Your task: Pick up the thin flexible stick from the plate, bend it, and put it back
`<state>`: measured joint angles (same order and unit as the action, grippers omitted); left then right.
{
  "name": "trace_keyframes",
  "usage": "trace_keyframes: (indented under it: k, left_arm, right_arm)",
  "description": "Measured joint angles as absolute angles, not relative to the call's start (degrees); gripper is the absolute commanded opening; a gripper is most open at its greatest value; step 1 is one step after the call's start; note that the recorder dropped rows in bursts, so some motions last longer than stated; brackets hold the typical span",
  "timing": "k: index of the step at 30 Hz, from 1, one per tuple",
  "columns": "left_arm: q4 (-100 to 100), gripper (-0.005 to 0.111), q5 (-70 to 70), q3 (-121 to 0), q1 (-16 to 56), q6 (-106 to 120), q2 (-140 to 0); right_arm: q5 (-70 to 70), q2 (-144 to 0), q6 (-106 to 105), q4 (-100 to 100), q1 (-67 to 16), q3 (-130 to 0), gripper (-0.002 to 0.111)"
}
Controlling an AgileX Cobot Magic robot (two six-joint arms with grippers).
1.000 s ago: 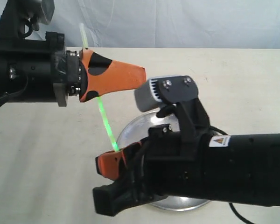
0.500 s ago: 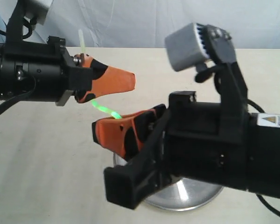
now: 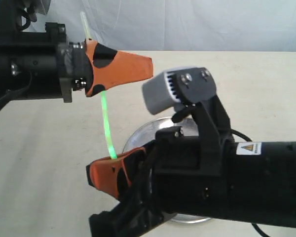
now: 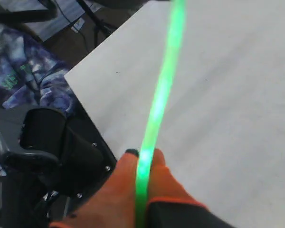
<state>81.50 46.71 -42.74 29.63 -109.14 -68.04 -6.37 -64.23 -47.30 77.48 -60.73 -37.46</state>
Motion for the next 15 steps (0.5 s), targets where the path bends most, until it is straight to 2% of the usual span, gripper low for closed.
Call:
trace_keyframes:
  k: [3,6,15]
  left_arm:
    - [90.4,0.000,41.5,-42.7,29.7,-113.3,-68.2]
    - [94.4,0.000,42.5,-42.5,29.7,-119.2,-68.7]
    - [78.5,0.000,54.5,-41.4,29.4,-118.3,-67.8]
  right_arm:
    - [-7.1,-63.5,-48.4,77.1,-60.5,-39.3,-0.001]
    - [-3.5,-60.1,-48.7,75.3,-60.4,-39.1,-0.001]
    - [2.9,-52.2,-50.3,77.5,-57.4,-32.0,-0.001]
